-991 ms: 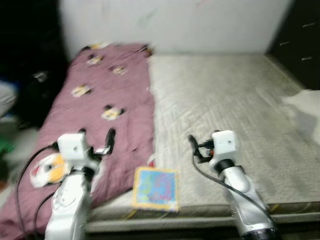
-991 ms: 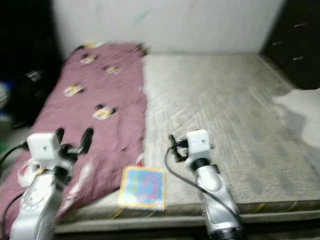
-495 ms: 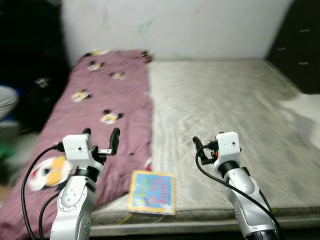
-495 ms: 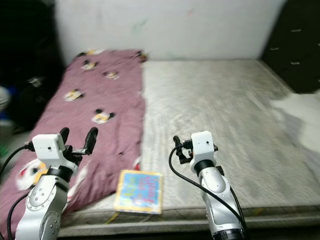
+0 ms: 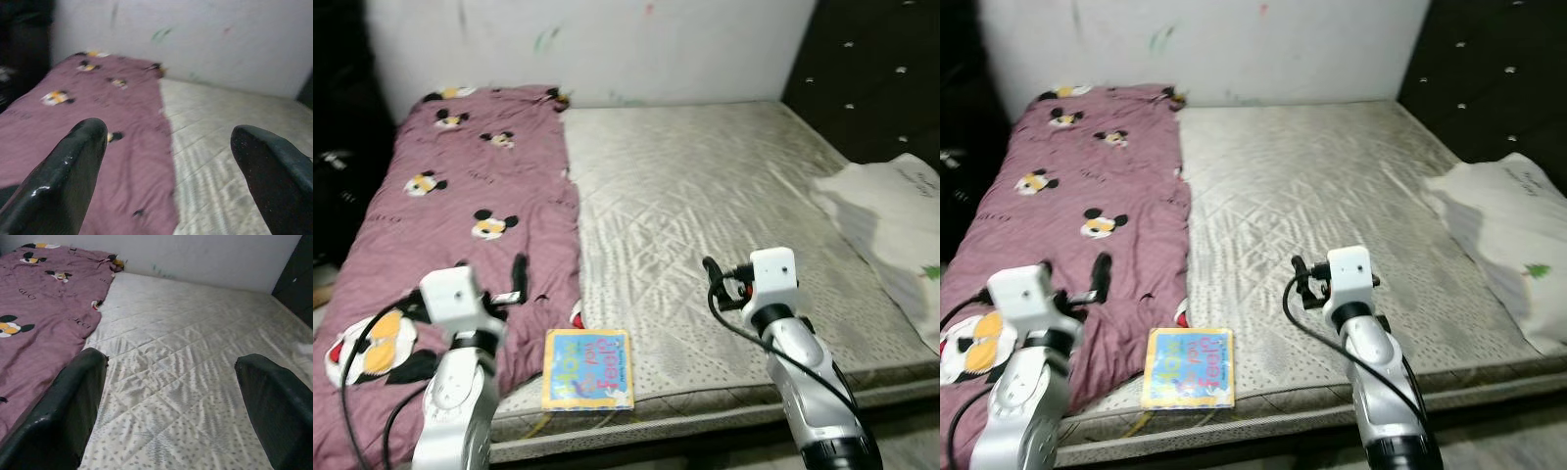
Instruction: Clean up the room
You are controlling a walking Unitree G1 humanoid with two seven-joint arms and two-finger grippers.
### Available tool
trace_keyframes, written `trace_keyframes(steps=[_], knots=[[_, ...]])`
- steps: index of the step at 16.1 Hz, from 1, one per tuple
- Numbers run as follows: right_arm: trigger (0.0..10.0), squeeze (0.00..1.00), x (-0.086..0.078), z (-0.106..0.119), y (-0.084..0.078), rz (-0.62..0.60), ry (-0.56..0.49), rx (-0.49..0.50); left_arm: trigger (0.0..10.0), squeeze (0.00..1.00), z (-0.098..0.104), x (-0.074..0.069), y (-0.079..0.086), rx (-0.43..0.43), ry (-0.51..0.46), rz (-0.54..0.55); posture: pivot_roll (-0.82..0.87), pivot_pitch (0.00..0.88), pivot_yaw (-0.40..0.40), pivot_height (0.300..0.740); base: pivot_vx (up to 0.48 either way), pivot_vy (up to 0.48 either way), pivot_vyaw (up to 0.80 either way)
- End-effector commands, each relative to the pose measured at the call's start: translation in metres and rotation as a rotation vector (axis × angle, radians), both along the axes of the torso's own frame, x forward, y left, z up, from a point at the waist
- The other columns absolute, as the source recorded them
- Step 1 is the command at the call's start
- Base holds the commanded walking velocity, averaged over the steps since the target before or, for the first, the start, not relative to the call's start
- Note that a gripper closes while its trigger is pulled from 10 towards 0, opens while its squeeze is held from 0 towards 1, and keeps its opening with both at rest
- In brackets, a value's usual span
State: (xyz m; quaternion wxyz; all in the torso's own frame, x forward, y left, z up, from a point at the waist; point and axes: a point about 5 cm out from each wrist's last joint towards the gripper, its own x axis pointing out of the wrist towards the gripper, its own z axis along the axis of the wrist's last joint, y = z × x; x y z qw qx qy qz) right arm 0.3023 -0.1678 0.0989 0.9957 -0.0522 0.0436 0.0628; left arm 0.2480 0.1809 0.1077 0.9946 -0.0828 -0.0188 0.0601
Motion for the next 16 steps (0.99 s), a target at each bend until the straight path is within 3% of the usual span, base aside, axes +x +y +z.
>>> trace_keyframes(steps=[1, 8, 16], knots=[[10.0, 0.0, 0.0, -0.004, -0.002, -0.02, 0.029, 0.013, 10.0, 0.0, 0.004, -0.001, 0.005, 0.001, -0.003, 0.022, -0.04, 0.05, -0.011, 0.74, 0.0, 0.0, 0.0], [10.0, 0.0, -0.015, -0.008, 0.002, 0.029, 0.073, 0.014, 10.0, 0.0, 0.003, -0.012, 0.006, 0.008, 0.023, 0.037, -0.04, 0.126, -0.036, 0.74, 0.0, 0.0, 0.0], [10.0, 0.0, -0.011, -0.007, 0.006, 0.065, 0.083, 0.013, 10.0, 0.0, 0.007, -0.007, 0.007, 0.011, 0.016, 0.047, -0.04, 0.127, -0.038, 0.645, 0.0, 0.0, 0.0]])
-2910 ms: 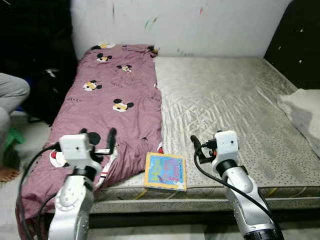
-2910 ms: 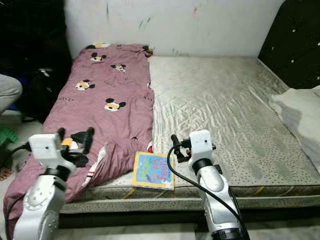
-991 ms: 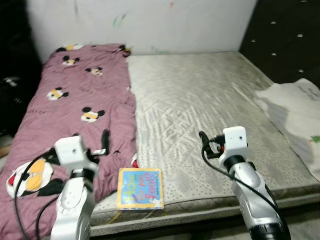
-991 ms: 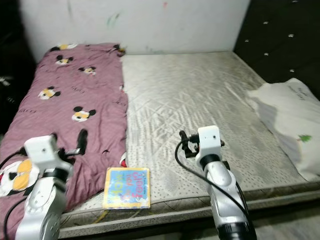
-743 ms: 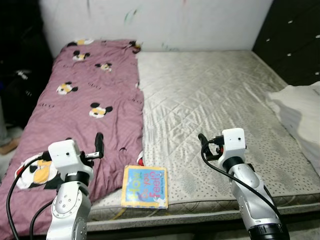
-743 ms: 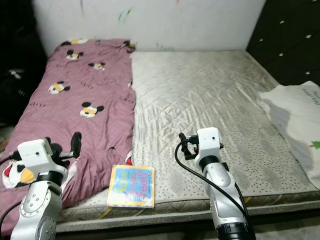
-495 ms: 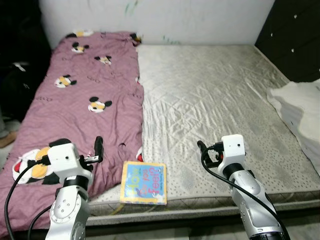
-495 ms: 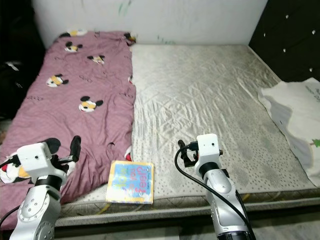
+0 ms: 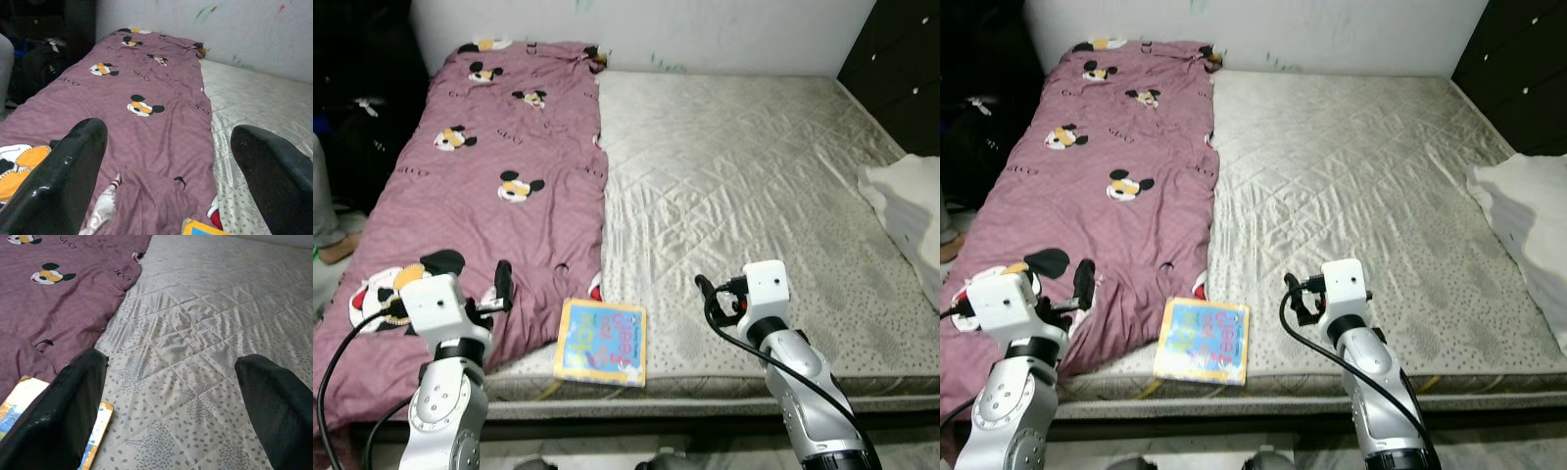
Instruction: Clean up the room
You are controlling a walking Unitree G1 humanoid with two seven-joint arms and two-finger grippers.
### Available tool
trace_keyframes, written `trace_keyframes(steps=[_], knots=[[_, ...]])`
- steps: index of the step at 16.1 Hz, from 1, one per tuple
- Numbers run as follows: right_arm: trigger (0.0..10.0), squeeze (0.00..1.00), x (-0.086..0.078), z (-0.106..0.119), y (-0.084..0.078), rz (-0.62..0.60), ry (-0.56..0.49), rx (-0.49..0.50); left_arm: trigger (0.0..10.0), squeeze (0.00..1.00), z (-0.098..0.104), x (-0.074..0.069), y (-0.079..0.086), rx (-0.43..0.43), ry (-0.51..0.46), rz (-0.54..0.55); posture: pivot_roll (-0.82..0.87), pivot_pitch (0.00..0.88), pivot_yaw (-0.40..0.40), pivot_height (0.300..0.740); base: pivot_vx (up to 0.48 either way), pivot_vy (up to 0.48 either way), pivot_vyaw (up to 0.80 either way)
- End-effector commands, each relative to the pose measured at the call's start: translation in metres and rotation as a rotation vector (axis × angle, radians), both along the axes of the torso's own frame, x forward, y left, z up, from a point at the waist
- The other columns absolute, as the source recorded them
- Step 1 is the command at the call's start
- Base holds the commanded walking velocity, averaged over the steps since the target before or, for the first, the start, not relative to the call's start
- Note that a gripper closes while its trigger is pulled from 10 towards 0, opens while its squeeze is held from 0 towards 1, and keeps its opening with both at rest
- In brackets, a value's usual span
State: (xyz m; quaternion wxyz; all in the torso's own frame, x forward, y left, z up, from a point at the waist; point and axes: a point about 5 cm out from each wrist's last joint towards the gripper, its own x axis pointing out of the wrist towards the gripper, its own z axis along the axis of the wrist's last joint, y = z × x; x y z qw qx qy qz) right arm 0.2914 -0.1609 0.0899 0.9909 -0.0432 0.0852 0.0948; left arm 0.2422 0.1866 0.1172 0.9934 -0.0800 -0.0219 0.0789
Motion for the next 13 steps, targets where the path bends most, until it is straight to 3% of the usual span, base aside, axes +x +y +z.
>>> trace_keyframes(steps=[1, 6, 13], knots=[[10.0, 0.0, -0.0004, 0.0022, -0.0001, 0.011, -0.007, -0.004, 10.0, 0.0, -0.0024, -0.0008, -0.0005, 0.003, 0.017, 0.006, -0.04, 0.124, -0.038, 0.635, 0.0, 0.0, 0.0], [10.0, 0.0, 0.0014, 0.0034, 0.0011, 0.021, -0.017, -0.009, 10.0, 0.0, -0.0015, 0.0008, -0.0011, 0.004, 0.013, 0.009, -0.04, 0.13, -0.041, 0.58, 0.0, 0.0, 0.0], [10.0, 0.0, 0.0019, 0.0003, 0.0017, 0.036, -0.004, -0.007, 10.0, 0.0, -0.0034, -0.001, -0.0062, 0.011, 0.023, -0.001, -0.04, 0.138, -0.043, 0.58, 0.0, 0.0, 0.0]])
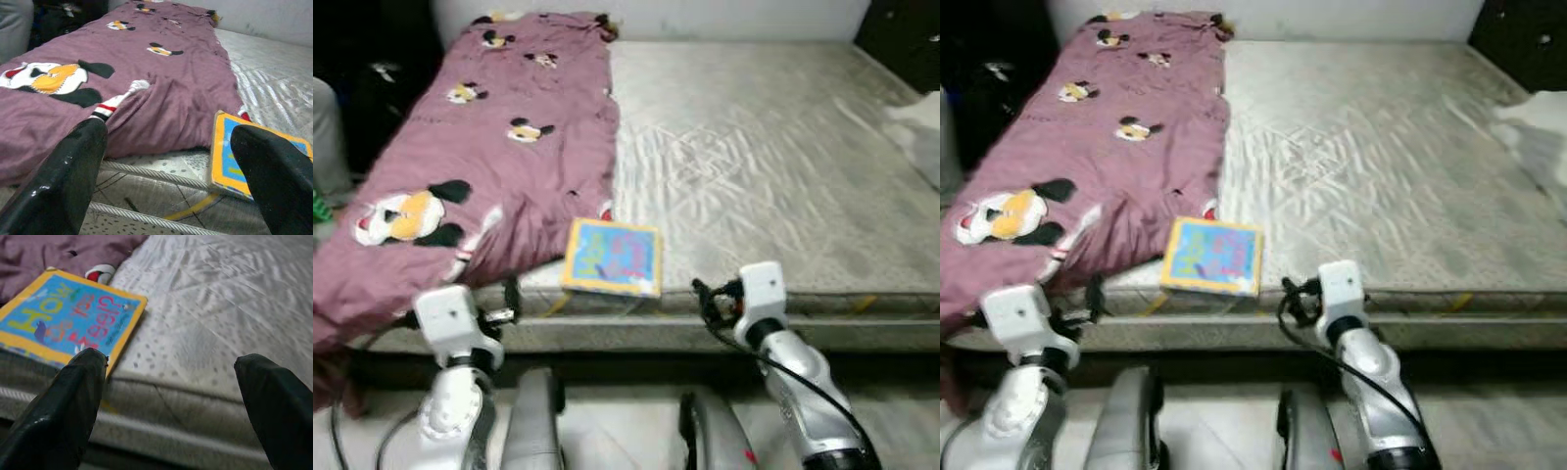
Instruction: Clean up the room
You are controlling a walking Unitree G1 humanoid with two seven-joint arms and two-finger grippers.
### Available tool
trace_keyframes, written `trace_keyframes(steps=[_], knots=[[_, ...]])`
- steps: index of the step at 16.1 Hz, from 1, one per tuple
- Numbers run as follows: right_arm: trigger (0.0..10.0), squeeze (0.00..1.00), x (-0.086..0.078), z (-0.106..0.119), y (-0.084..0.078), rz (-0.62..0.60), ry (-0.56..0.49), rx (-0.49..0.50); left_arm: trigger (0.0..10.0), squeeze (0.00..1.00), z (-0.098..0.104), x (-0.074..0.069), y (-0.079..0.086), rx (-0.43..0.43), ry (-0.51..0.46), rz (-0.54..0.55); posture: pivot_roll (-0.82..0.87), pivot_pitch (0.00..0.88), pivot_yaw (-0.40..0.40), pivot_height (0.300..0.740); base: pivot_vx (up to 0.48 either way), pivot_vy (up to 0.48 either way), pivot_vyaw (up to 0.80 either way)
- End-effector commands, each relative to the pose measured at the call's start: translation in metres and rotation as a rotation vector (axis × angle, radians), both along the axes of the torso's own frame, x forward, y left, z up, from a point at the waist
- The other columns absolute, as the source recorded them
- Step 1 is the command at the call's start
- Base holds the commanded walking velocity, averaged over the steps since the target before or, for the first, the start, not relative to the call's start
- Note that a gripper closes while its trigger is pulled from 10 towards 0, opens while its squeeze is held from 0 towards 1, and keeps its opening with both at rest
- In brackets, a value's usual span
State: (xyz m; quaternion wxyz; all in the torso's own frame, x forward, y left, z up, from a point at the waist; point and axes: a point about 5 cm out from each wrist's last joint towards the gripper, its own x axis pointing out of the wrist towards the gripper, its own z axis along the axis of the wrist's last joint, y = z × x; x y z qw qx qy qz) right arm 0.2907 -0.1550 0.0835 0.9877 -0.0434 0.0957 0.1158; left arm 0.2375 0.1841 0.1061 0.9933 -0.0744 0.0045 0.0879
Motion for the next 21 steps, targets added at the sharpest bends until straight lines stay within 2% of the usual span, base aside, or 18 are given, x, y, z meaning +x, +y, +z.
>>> trace_keyframes(steps=[1, 3, 7, 11, 21], knots=[[10.0, 0.0, 0.0027, 0.0066, -0.0041, -0.004, -0.027, -0.008, 10.0, 0.0, 0.0077, 0.0039, -0.0041, 0.005, -0.031, -0.017, -0.04, 0.138, -0.043, 0.58, 0.0, 0.0, 0.0], [10.0, 0.0, 0.0027, 0.0062, -0.0018, 0.013, -0.03, -0.015, 10.0, 0.0, 0.0092, 0.0045, -0.0048, 0.004, -0.036, -0.019, -0.04, 0.138, -0.043, 0.58, 0.0, 0.0, 0.0], [10.0, 0.0, 0.0026, 0.0059, -0.0004, 0.027, -0.031, -0.017, 10.0, 0.0, 0.0096, 0.0046, -0.0064, 0.003, -0.038, -0.023, -0.03, 0.131, -0.046, 0.54, 0.0, 0.0, 0.0], [10.0, 0.0, 0.0027, 0.0053, -0.0002, 0.029, -0.027, -0.011, 10.0, 0.0, 0.0128, 0.0047, -0.0106, 0.002, -0.064, -0.058, -0.04, 0.129, -0.046, 0.54, 0.0, 0.0, 0.0], [10.0, 0.0, 0.0033, 0.0069, 0.0032, 0.052, -0.037, -0.019, 10.0, 0.0, 0.0124, 0.0046, -0.0139, -0.008, -0.067, -0.079, -0.04, 0.152, -0.043, 0.54, 0.309, 0.0, 0.0]])
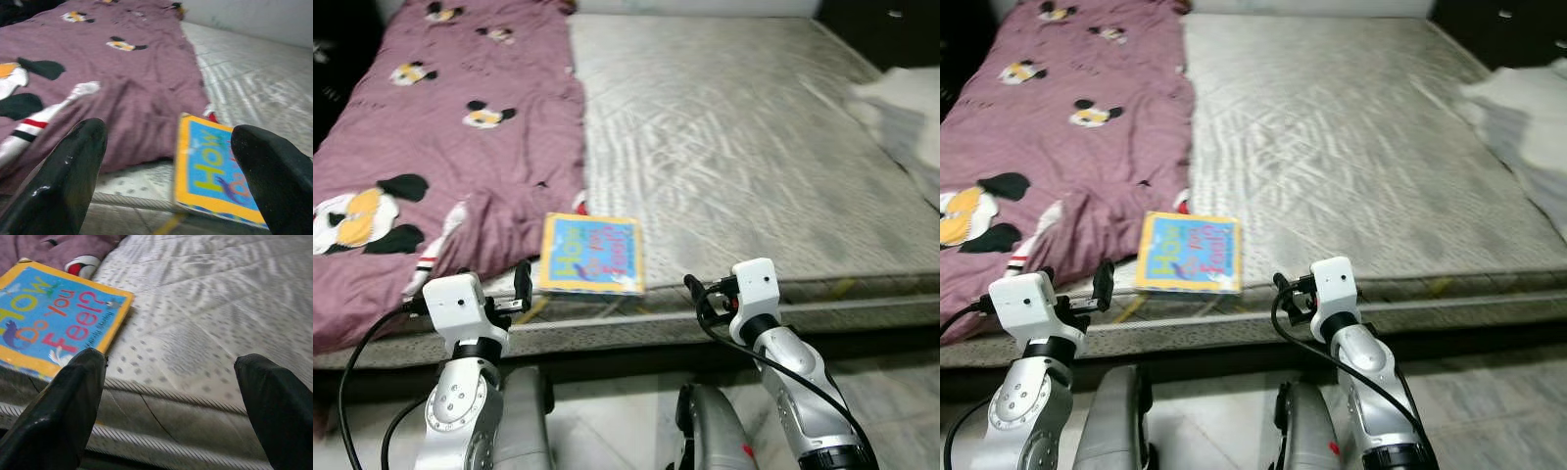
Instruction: Clean up the room
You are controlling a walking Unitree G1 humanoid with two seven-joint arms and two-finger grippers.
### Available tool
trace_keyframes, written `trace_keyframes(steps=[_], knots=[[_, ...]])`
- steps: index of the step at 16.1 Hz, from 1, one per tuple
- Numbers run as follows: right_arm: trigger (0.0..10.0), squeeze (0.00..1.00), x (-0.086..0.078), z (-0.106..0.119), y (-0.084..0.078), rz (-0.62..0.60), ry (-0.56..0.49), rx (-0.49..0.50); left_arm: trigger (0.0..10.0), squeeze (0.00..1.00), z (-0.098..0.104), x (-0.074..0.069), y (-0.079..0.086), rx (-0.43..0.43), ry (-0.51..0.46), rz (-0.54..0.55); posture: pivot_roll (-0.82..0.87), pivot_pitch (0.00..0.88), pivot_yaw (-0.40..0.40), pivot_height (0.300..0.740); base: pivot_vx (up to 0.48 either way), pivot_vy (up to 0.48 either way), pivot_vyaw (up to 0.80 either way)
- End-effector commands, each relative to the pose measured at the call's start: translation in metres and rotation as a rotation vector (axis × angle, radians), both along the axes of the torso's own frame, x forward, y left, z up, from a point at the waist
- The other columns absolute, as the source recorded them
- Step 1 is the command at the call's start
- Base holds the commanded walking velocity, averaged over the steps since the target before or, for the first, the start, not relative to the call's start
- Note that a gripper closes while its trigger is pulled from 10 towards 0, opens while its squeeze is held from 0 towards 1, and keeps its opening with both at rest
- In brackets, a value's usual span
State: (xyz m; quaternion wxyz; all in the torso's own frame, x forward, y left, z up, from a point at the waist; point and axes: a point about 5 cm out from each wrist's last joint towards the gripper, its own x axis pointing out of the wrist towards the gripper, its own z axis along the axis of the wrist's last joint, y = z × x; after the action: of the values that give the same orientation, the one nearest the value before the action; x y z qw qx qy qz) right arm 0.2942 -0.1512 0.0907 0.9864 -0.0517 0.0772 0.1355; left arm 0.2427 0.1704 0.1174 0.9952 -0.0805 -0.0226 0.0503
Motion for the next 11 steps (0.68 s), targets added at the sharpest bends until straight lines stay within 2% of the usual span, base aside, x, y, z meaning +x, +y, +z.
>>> trace_keyframes(steps=[1, 7, 11], knots=[[10.0, 0.0, -0.0001, -0.0003, -0.0003, 0.011, -0.001, -0.012, 10.0, 0.0, 0.0013, -0.0005, -0.0002, 0.001, -0.007, -0.009, -0.04, 0.153, -0.044, 0.54, 0.33, 0.0, 0.0], [10.0, 0.0, 0.0004, -0.0003, 0.001, 0.018, -0.003, -0.019, 10.0, 0.0, 0.0014, 0.0006, -0.0013, -0.009, -0.005, -0.012, -0.04, 0.152, -0.043, 0.54, 0.361, 0.0, 0.0], [10.0, 0.0, 0.0003, -0.0005, 0.0001, 0.013, -0.005, -0.01, 10.0, 0.0, -0.0021, 0.0017, -0.003, -0.02, 0.027, 0.01, -0.04, 0.151, -0.041, 0.54, 0.0, 0.0, 0.0]])
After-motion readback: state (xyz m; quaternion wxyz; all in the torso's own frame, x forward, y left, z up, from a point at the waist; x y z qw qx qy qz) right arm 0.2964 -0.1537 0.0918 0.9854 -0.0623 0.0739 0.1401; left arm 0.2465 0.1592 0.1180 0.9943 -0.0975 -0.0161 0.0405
